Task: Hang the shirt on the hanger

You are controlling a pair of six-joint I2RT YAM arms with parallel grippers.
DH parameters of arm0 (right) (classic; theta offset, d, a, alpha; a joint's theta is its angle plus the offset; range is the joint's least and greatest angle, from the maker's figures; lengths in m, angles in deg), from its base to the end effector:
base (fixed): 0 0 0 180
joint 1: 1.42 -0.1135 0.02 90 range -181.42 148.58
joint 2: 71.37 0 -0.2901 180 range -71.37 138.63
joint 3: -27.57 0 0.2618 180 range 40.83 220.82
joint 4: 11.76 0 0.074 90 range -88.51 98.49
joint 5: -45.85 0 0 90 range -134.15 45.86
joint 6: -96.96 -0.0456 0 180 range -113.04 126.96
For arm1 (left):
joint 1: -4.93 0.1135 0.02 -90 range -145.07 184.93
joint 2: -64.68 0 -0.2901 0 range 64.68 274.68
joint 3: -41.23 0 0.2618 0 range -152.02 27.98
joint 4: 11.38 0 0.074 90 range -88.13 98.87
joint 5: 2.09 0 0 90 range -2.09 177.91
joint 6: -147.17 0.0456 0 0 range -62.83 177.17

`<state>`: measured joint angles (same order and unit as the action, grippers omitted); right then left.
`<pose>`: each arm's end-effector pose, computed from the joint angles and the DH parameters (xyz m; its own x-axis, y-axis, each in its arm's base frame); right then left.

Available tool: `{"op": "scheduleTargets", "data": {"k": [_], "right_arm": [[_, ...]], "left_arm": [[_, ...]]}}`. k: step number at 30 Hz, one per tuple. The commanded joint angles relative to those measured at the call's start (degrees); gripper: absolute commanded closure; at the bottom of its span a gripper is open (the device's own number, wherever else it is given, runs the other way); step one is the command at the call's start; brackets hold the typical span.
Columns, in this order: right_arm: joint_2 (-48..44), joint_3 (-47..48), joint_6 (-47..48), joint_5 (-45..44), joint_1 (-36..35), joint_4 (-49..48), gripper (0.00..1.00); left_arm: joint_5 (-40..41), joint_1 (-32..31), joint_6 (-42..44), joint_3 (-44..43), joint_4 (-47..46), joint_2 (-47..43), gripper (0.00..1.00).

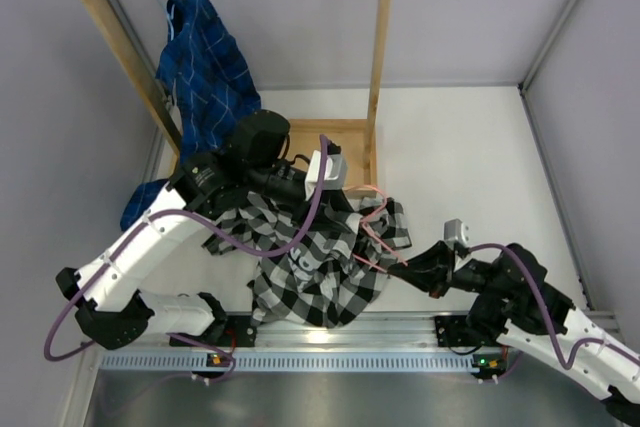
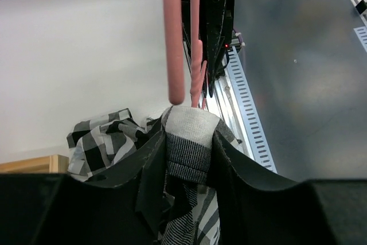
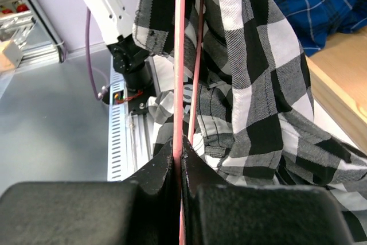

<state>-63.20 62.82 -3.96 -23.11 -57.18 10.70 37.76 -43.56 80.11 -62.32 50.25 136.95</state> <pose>0.0327 0.0771 0.2833 -0.1398 0.1088 -0.9842 -0.9639 0.2125 0.1604 0.1358 -0.2063 0.4736 0.0498 0.3206 -0.9459 0.9768 -0.2133 -0.0209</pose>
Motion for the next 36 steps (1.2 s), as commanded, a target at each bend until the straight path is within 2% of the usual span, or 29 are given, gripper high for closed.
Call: {"op": "scheduleTargets", "data": {"k": [1, 3, 5, 10, 11, 13, 19, 21, 22, 23, 24, 25, 27, 29, 32, 35, 36], "right_arm": [[0.8, 3.6, 1.6, 3.8, -0.6, -2.8, 1.00], [1.6, 4.1, 1.9, 5.6, -0.6, -3.1, 1.00], [2.0, 4.5, 2.3, 6.0, -0.6, -3.2, 1.00], [1.5, 5.3, 3.0, 5.7, -0.6, -3.3, 1.00], [1.2, 5.2, 3.1, 5.5, -0.6, -3.3, 1.00], [0.9, 5.4, 3.1, 5.2, -0.6, -3.1, 1.00], [0.6, 6.7, 2.8, 2.8, -0.6, -2.9, 1.00], [0.6, 7.1, 2.0, -0.8, -0.6, -2.7, 0.99], [0.5, 7.2, 1.3, -2.1, -0.6, -2.3, 0.83], [0.4, 7.4, 0.5, -4.3, -0.6, -1.6, 0.56], [0.1, 7.8, -1.4, -8.9, -0.6, -0.7, 0.17], [-0.9, 8.1, -2.4, -11.1, -0.6, 0.2, 0.01], [-3.1, 8.2, -5.3, -17.2, -0.6, 2.6, 0.00], [-7.7, 7.7, -13.1, -23.3, -0.6, 4.8, 0.01], [-13.3, 5.0, -18.1, -23.1, -0.7, 3.4, 0.01], [-12.1, 4.5, -19.7, -22.4, -0.6, 3.5, 0.01], [-11.2, 3.8, -21.1, -22.8, -0.6, 3.3, 0.05]], "left_arm": [[-2.0, -0.1, 0.9, -0.4, 0.1, 0.6, 0.61], [-2.0, -0.1, 1.1, -0.5, 1.0, 1.3, 0.64], [-2.1, -0.1, 1.6, -0.8, 2.0, 2.0, 0.74], [-3.5, -0.1, 2.4, -1.1, 4.1, 3.2, 0.74], [-4.2, -0.1, 3.0, -1.1, 4.3, 3.2, 0.85], [-5.0, -0.2, 4.6, -1.0, 5.0, 2.9, 0.98], [-6.8, -0.1, 7.6, 0.0, 5.1, 0.5, 1.00], [-5.3, -0.1, 8.1, -0.2, 5.1, -0.5, 1.00], [-4.4, -0.1, 7.6, -1.0, 5.1, -0.6, 1.00], [-2.9, -0.1, 6.3, -1.4, 3.9, -0.9, 1.00], [1.2, -0.1, 4.5, -1.5, 2.8, -1.2, 1.00], [3.5, -0.1, 1.8, -1.4, 1.6, -1.4, 1.00], [8.7, -0.1, -0.9, -1.2, -1.3, -2.6, 1.00], [15.2, -0.1, -3.5, 0.7, -4.1, -3.9, 1.00], [23.9, -0.1, -7.5, 5.0, -11.8, -7.0, 1.00], [32.2, -0.1, -11.7, 7.8, -18.6, -9.0, 1.00], [34.2, -0.1, -12.8, 8.2, -19.7, -9.1, 1.00]]}}
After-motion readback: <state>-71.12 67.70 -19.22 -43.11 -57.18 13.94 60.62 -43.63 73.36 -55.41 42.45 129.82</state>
